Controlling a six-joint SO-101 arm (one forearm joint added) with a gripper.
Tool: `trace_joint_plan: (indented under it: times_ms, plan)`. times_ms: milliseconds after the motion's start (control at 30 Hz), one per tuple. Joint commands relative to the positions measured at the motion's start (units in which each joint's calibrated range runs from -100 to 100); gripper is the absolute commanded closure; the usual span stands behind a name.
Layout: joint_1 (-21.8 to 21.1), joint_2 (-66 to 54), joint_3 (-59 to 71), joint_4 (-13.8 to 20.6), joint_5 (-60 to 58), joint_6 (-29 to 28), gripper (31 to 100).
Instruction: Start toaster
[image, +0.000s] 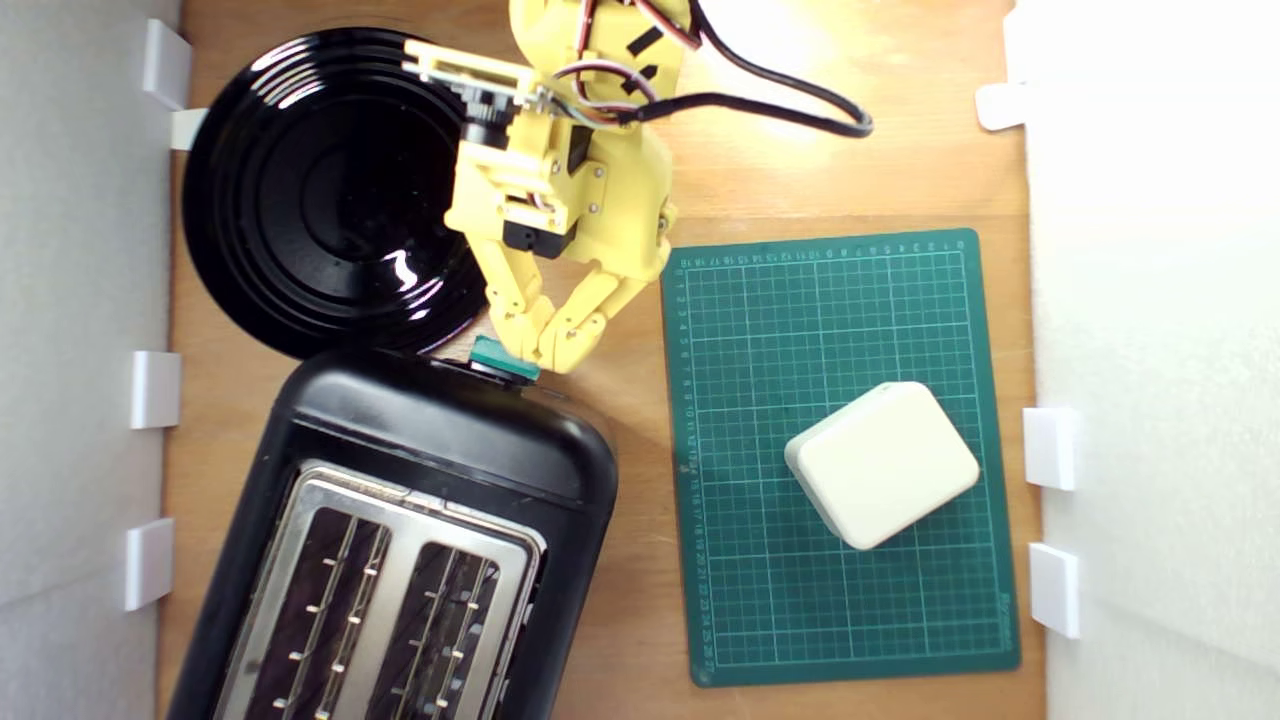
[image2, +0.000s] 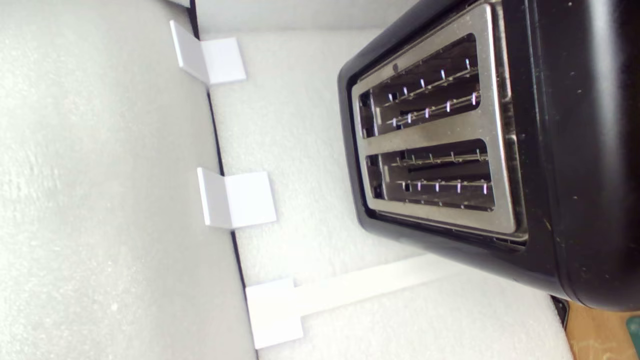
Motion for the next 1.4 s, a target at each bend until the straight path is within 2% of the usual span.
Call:
trace_joint_plan:
  times_ms: [0,133,333,400,467,533,833,1067,1367]
  plan:
    - [-3.15,-7.41,1.74,-1.76,-0.08,-4.78,98.8]
    - [-5.61,-13.74,5.65,-4.01,0.0,-9.23,98.9]
    - [-9.02,-25.81,16.28,-4.67,-0.17,-13.48,98.9]
    - [-9.18,-31.14,21.1,-6.17,-0.17,-14.21,98.9]
    - [-9.02,-39.05,29.09,-9.36,-0.17,-14.26,98.9]
    - [-9.18,-44.38,35.36,-10.2,-0.25,-14.16,98.9]
    - [-9.74,-64.28,56.99,-9.64,-0.08,-13.79,98.9]
    - [-10.61,-65.36,60.71,-10.58,-0.08,-14.95,98.9]
    - [-10.69,-65.36,70.16,-9.54,-0.17,-16.83,98.9]
